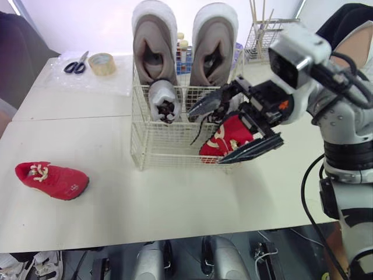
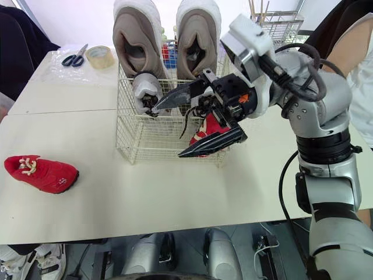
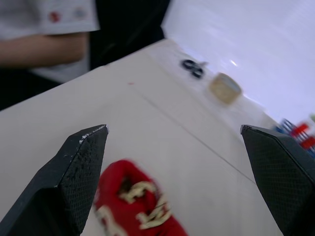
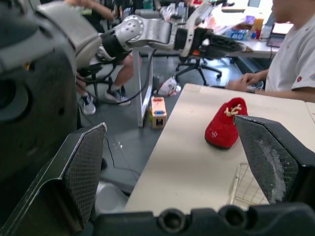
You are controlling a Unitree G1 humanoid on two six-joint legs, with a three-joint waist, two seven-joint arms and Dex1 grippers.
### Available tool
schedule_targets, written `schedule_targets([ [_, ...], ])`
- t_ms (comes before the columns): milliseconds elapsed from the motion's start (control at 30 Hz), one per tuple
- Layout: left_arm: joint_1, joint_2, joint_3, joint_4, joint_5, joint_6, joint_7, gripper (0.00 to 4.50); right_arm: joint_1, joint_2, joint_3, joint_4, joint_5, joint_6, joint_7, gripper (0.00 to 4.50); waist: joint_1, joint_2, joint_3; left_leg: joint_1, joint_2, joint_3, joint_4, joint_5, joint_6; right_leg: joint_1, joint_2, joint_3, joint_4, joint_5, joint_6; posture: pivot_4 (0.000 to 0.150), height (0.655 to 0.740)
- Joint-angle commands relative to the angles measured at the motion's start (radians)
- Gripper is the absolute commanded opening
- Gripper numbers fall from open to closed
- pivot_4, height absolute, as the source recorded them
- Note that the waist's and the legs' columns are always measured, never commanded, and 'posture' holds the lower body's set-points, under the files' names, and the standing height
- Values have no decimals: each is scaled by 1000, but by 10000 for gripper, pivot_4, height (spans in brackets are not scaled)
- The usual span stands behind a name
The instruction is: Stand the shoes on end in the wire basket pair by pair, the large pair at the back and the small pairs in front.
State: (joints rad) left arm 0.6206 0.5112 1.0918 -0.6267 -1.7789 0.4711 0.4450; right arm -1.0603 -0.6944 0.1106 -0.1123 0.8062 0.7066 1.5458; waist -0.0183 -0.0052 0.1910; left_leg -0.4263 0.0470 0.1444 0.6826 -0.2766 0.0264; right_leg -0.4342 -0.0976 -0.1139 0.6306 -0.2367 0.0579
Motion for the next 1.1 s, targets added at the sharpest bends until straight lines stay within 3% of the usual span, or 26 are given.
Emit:
schedule_targets([
  [33, 3, -117, -107, -65, -10, -46, 2, 44653, -9, -11, -20, 0, -5, -20, 32, 45000, 10, -4, -2, 0, 0, -1, 0, 0, 0, 0, 0, 0, 0, 0, -1, 1500, 7400],
  [200, -13, -170, -220, 21, 51, -30, -117, 44653, -2, -17, -17, -6, -15, -10, 36, 45000, 7, -5, -2, 1, 1, -4, 0, -4, 0, 0, 0, -1, 0, 0, -8, 1500, 7400],
  [400, -105, -101, -269, 177, 73, -9, -205, 44653, 30, -36, -34, -35, -17, 18, -4, 45000, 2, -5, -3, 0, 2, -4, 0, -3, 0, -2, 1, -1, 1, 1, -9, 1500, 7400],
  [800, -334, 40, -304, 499, 111, 90, -232, 44653, 72, -53, -84, -119, 23, 83, -112, 45000, 4, -5, -3, 0, 2, -4, 0, -3, -1, -5, 0, -2, 1, 1, -8, 1500, 7400],
  [900, -386, 62, -315, 530, 142, 115, -250, 36379, 75, -66, -98, -149, 39, 111, -139, 45000, 4, -5, -3, -1, 2, -4, 0, -3, -1, -5, -1, -2, 1, 1, -8, 1500, 7400],
  [1100, -407, 37, -287, 500, 147, 125, -246, 8352, 83, -90, -115, -169, 63, 143, -175, 45000, 1, -5, -3, -1, 2, -4, -1, -2, -3, -5, -2, -1, 1, 1, -8, 1500, 7400],
])
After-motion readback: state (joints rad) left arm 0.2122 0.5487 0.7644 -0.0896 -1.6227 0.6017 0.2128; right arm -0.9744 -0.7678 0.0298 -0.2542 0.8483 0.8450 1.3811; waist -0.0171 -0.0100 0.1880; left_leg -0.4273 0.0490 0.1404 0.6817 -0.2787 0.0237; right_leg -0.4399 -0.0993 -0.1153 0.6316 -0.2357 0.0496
